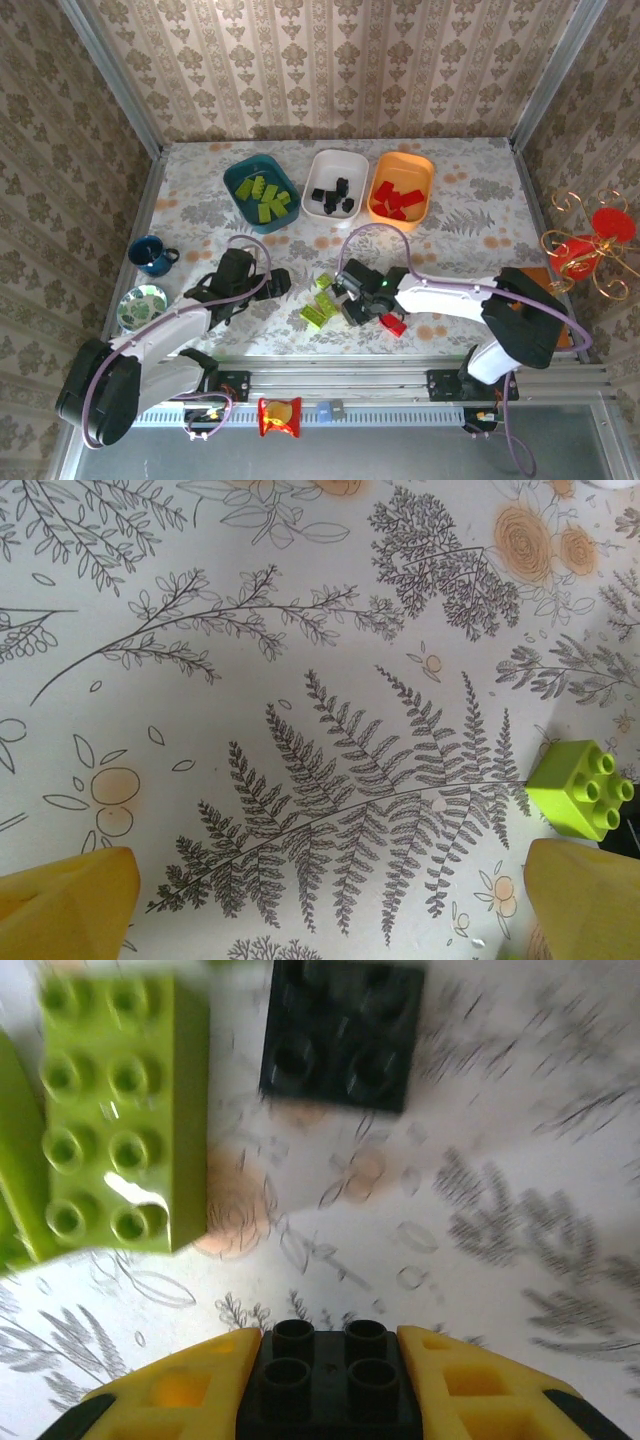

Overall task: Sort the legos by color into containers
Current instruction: Pick up the lego from the bottom-center of the table, then place the lego in the container.

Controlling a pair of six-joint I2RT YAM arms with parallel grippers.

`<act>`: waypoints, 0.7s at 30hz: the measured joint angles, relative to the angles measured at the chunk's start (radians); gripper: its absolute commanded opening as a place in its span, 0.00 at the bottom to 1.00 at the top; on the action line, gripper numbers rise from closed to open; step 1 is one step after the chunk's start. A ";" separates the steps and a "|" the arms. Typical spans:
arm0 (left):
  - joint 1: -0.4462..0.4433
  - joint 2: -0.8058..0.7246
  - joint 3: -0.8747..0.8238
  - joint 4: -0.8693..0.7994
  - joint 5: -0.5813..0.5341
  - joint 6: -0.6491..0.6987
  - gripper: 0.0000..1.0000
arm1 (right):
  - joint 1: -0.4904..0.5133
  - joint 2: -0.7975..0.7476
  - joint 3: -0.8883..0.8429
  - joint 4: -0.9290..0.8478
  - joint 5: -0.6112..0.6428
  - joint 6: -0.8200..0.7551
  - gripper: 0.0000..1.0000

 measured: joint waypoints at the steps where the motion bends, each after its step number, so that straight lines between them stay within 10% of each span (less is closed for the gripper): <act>1: 0.000 0.000 0.004 0.000 0.000 0.000 1.00 | -0.026 -0.018 0.021 0.000 -0.004 -0.004 0.24; 8: 0.000 -0.001 0.022 0.000 0.000 0.000 1.00 | -0.215 -0.024 0.254 0.071 -0.015 -0.008 0.24; 17: -0.003 -0.013 0.037 -0.012 0.000 0.000 1.00 | -0.367 0.382 0.686 0.099 0.012 0.021 0.26; 21: -0.017 -0.027 0.037 -0.031 0.002 0.002 1.00 | -0.398 0.541 0.818 0.051 0.042 0.054 0.46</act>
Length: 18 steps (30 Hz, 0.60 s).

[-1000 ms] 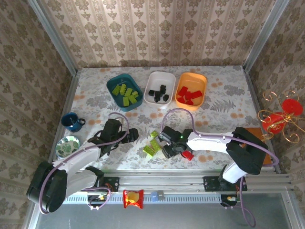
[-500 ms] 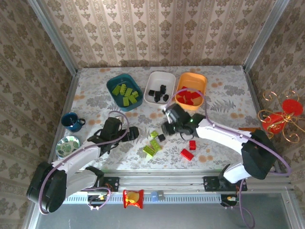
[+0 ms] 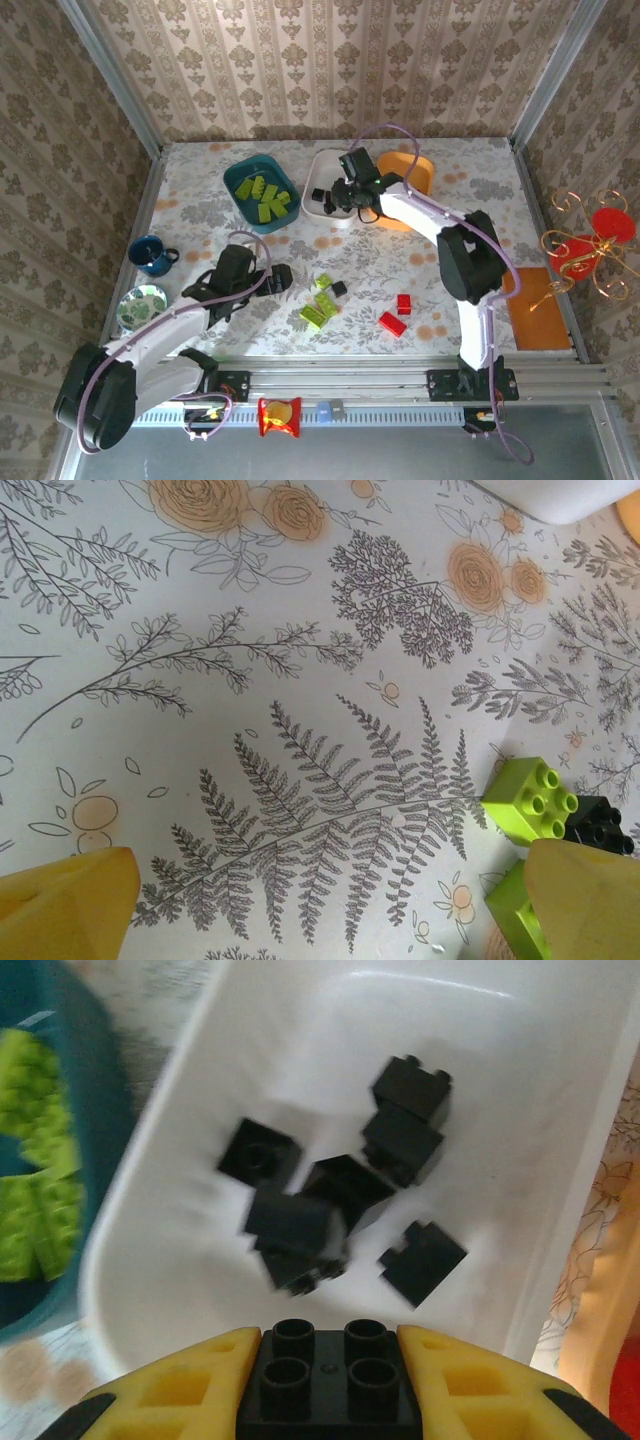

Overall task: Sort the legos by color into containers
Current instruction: Place the lego in the container, then pick up the lego from the center of the table.

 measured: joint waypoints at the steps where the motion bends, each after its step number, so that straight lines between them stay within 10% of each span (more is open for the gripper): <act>1: -0.006 -0.001 0.000 -0.004 0.003 0.003 1.00 | -0.006 0.028 0.024 -0.015 0.005 0.011 0.59; 5: -0.034 0.001 0.000 -0.021 0.015 0.023 0.99 | -0.017 0.080 0.080 -0.054 0.013 0.026 0.76; 18: -0.213 0.247 0.174 -0.041 0.020 0.147 0.88 | -0.007 -0.188 -0.209 0.017 0.014 0.034 0.78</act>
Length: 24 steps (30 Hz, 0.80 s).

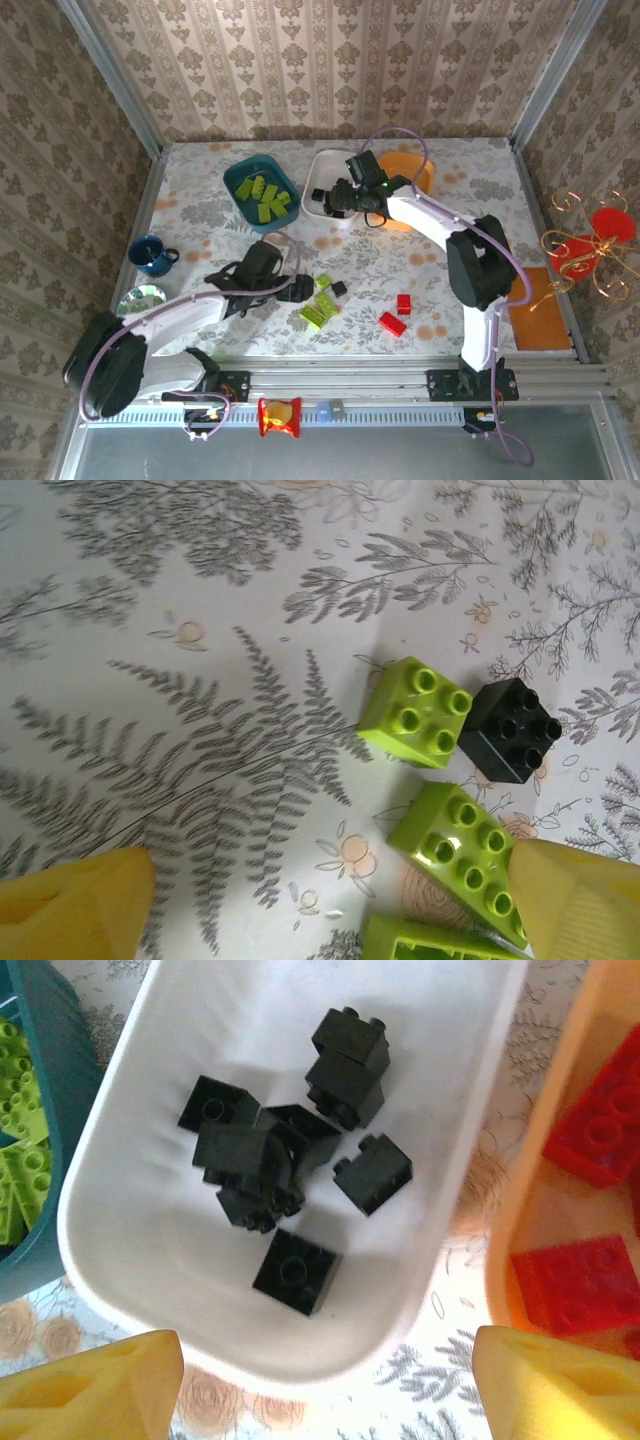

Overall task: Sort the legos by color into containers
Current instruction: Pick up the lego from the center of the table.

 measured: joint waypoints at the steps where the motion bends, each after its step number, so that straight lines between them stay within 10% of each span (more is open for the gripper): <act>1: -0.014 0.031 0.022 -0.005 -0.012 0.013 0.86 | 0.000 -0.031 -0.041 0.011 -0.002 0.007 0.78; 24: -0.088 0.329 0.223 -0.045 -0.093 0.141 0.67 | -0.006 -0.239 -0.299 0.099 -0.001 0.045 0.78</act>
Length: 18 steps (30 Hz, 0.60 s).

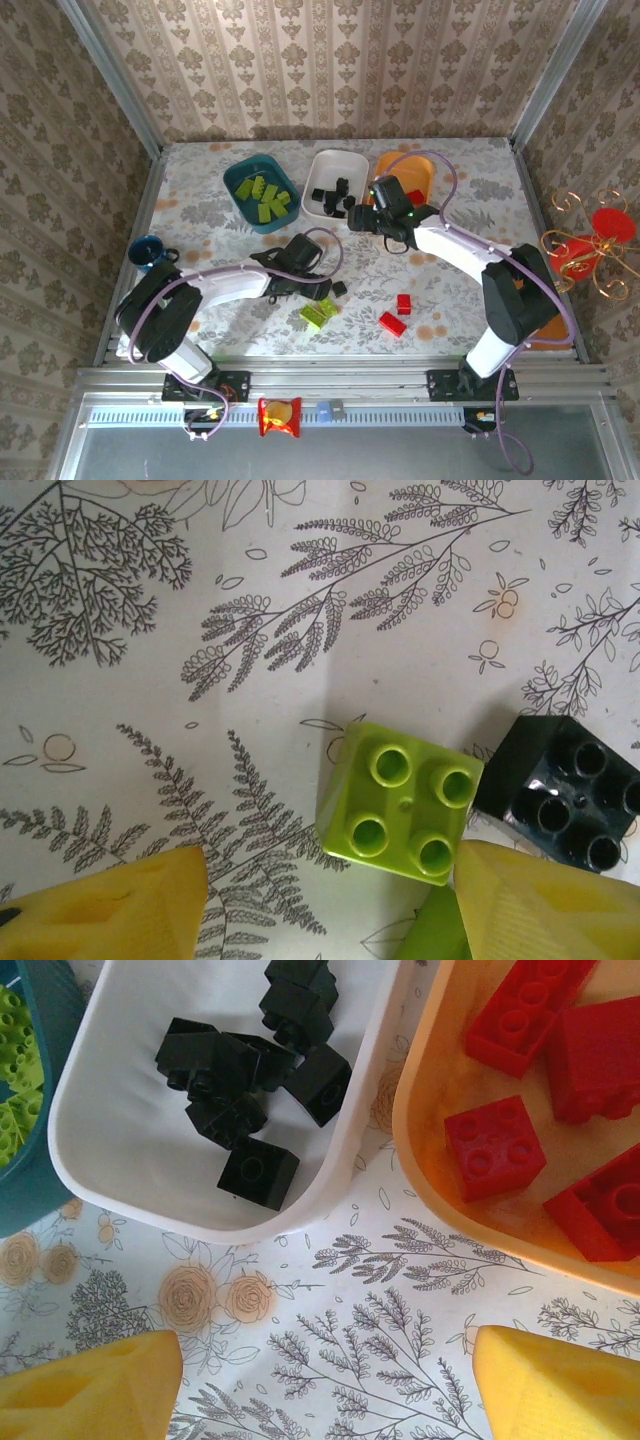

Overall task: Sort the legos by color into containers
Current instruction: Pick up the lego from the center of the table.

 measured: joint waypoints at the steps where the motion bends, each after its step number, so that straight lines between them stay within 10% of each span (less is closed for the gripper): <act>1: -0.001 0.009 0.008 0.000 0.000 0.003 0.67 | -0.002 -0.006 -0.001 0.000 0.000 0.000 0.78; 18: 0.001 0.109 0.096 -0.024 -0.031 0.042 0.33 | -0.027 -0.050 -0.040 0.007 0.011 0.001 0.78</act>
